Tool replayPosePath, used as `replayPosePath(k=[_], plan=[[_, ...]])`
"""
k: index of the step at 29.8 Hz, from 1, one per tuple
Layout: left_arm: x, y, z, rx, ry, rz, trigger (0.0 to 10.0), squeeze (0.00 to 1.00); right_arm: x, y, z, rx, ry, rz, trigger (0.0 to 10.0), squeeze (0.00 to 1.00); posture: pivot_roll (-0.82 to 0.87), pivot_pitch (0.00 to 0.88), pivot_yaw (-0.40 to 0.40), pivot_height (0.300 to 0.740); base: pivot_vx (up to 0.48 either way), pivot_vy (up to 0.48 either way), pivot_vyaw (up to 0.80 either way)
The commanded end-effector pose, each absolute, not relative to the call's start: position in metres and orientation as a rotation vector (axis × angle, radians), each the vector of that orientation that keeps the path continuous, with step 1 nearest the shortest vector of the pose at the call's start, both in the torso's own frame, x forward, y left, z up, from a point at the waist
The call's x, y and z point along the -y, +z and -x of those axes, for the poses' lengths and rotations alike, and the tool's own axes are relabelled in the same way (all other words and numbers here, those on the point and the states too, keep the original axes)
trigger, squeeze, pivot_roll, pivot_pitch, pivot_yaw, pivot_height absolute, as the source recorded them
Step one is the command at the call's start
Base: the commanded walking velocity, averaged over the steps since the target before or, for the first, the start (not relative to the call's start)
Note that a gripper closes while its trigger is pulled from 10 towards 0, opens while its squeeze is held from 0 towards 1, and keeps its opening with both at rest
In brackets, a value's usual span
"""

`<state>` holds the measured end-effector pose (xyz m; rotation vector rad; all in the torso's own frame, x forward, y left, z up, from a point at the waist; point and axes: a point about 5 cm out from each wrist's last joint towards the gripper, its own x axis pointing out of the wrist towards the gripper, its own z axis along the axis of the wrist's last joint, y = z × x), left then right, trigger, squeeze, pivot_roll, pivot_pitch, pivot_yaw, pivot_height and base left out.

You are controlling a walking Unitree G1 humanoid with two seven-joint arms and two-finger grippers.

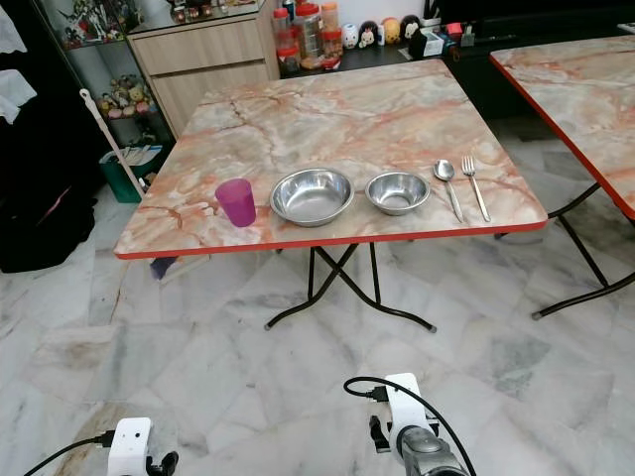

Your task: Setting the table

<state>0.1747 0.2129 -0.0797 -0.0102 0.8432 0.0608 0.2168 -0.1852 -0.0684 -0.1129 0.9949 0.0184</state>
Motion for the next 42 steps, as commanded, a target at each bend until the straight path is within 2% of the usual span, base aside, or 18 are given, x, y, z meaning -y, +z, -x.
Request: replayPosePath(k=[1,7,13,21,24,34,39,42], plan=[[-0.2164,-0.0812,-0.1702,-0.852,0.084,0.019,10.0,0.0,0.181,-0.0703,-0.2144,-0.997,0.023,0.092,10.0,0.0,-0.12,0.0,0.103,0.74,0.0,0.0,0.0],[-0.2152,-0.0814,-0.1701,-0.852,0.076,0.02,10.0,0.0,0.1818,-0.0704,-0.214,-1.006,0.036,0.101,10.0,0.0,-0.12,0.0,0.098,0.74,0.082,0.0,0.0],[-0.2156,-0.0808,-0.1713,-0.847,0.078,0.022,10.0,0.0,0.1814,-0.0696,-0.2153,-0.999,0.039,0.09,10.0,0.0,-0.11,0.0,0.093,0.706,0.251,0.0,0.0],[-0.2154,-0.0799,-0.1733,-0.843,0.077,0.025,10.0,0.0,0.1818,-0.0689,-0.2166,-1.004,0.032,0.081,10.0,0.0,-0.1,0.0,0.091,0.706,0.277,0.0,0.0],[-0.2152,-0.0796,-0.174,-0.841,0.077,0.027,10.0,0.0,0.1814,-0.0682,-0.2178,-0.996,0.045,0.079,10.0,0.0,-0.1,0.0,0.089,0.689,0.3,0.0,0.0],[-0.2134,-0.0788,-0.1763,-0.831,0.073,0.03,10.0,0.0,0.1832,-0.0673,-0.219,-0.997,0.039,0.082,10.0,0.0,-0.09,0.004,0.086,0.689,0.297,0.0,0.0],[-0.2129,-0.0786,-0.1768,-0.829,0.073,0.03,10.0,0.0,0.1833,-0.0668,-0.2197,-0.991,0.047,0.076,10.0,0.0,-0.09,0.011,0.084,0.659,0.299,0.0,-0.45],[-0.2126,-0.0786,-0.1769,-0.829,0.073,0.031,10.0,0.0,0.1835,-0.0667,-0.2198,-0.987,0.034,0.063,10.0,0.0,-0.09,0.011,0.084,0.659,0.299,0.0,-0.33]])
